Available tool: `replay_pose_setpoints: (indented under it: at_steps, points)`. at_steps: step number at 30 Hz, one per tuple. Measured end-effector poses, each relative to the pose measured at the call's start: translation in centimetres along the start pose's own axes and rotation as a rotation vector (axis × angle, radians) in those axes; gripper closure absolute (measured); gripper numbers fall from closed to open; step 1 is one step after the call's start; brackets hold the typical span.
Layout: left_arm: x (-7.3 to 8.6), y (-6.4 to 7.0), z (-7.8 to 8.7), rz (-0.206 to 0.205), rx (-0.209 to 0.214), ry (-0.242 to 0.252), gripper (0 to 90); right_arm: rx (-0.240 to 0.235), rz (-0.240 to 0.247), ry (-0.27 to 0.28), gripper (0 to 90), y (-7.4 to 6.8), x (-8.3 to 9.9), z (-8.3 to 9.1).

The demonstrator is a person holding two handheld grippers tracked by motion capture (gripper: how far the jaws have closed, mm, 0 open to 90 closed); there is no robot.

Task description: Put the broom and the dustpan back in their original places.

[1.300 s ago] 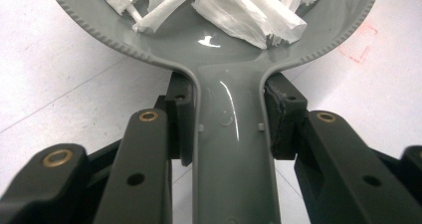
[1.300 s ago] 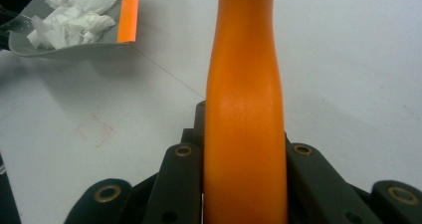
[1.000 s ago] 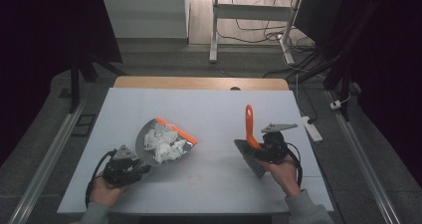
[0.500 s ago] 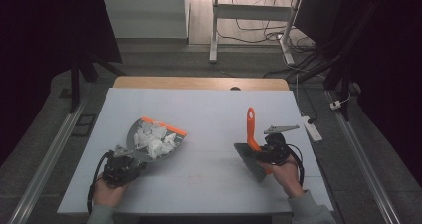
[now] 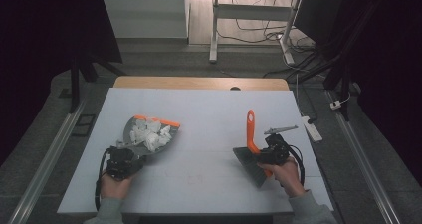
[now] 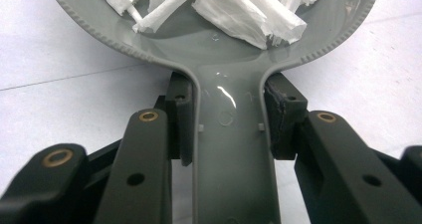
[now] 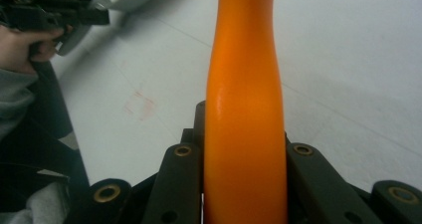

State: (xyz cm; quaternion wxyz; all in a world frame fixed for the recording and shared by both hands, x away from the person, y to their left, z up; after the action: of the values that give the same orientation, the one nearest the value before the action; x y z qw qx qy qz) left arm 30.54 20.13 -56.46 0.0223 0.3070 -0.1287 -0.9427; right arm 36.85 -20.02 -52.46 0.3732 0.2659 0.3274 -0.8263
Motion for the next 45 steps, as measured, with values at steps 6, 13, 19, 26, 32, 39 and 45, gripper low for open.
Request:
replay_pose_setpoints:
  at_steps: [6,13,19,26,32,39,45]
  points:
    - [-0.1,-0.6,-0.7,0.02,-0.015,-0.016,62.2,0.02,-0.032,-0.039,76.7,1.0,0.7,-0.6]
    - [-0.3,-0.5,-1.4,0.024,-0.021,-0.034,62.1,0.067,-0.047,-0.07,76.2,2.0,0.9,-0.8]
    - [-0.4,-0.4,-2.0,0.023,-0.036,-0.042,61.9,0.091,-0.064,-0.108,75.2,3.0,1.1,-1.1]
    - [-0.6,-0.2,-2.3,0.056,-0.054,-0.027,61.7,0.088,-0.085,-0.128,73.2,4.0,1.4,-1.2]
    - [-0.7,-0.1,-2.4,0.081,-0.083,-0.01,61.3,0.086,-0.076,-0.139,70.9,4.2,1.4,-1.2]
    - [-0.8,-0.4,-2.1,0.092,-0.07,-0.013,38.5,0.101,-0.039,-0.157,63.4,4.2,1.5,-1.3]
    - [-0.9,-0.2,-0.7,0.045,-0.052,0.032,13.6,0.245,0.044,-0.217,47.9,4.0,1.2,-1.0]
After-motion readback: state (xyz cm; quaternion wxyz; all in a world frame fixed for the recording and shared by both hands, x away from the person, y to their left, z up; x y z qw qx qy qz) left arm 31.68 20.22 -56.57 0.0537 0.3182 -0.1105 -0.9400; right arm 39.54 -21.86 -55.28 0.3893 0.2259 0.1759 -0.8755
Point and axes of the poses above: each handheld gripper's, and its own axes: z roughly backward along the jaws, x roughly out of its underside, y roughly to its right, the point moved 6 cm from there along -z, roughly forward along the jaws, and after that the axes turned 11 degrees about z, right-handed, at the moved point
